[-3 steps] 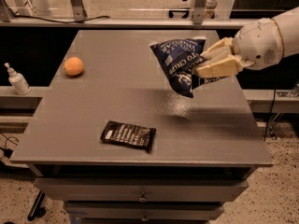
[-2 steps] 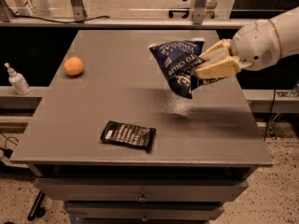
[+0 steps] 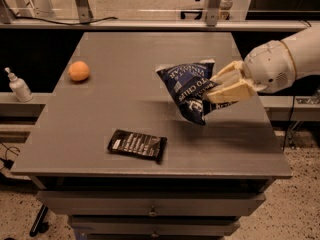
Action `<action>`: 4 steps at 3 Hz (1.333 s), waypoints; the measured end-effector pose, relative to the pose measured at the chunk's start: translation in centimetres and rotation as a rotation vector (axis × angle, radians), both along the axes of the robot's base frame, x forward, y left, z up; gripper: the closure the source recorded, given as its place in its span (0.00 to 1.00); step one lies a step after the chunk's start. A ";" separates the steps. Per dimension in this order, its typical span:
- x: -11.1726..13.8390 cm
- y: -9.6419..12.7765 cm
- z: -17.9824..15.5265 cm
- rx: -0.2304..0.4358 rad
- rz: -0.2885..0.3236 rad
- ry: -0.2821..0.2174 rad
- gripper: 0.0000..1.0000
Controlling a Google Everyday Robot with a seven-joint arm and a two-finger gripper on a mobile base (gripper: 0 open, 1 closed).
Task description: Move blue chip bag near rxbar chocolate
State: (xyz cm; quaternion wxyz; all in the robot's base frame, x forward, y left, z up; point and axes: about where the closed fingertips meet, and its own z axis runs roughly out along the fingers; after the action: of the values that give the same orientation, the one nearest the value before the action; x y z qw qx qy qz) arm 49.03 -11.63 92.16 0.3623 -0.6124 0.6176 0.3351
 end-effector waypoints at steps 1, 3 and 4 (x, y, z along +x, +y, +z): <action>-1.7 0.8 -2.0 -0.004 0.031 0.038 1.00; -4.6 2.5 -5.4 -0.004 0.086 0.101 1.00; -5.8 4.0 -5.7 0.011 0.123 0.115 1.00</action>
Offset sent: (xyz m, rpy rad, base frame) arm -0.0522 0.0262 -0.0605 -0.0069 0.1138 0.1001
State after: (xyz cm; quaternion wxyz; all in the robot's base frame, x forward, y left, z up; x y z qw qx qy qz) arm 43.26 -7.60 86.42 0.3084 -0.6270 0.5967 0.3945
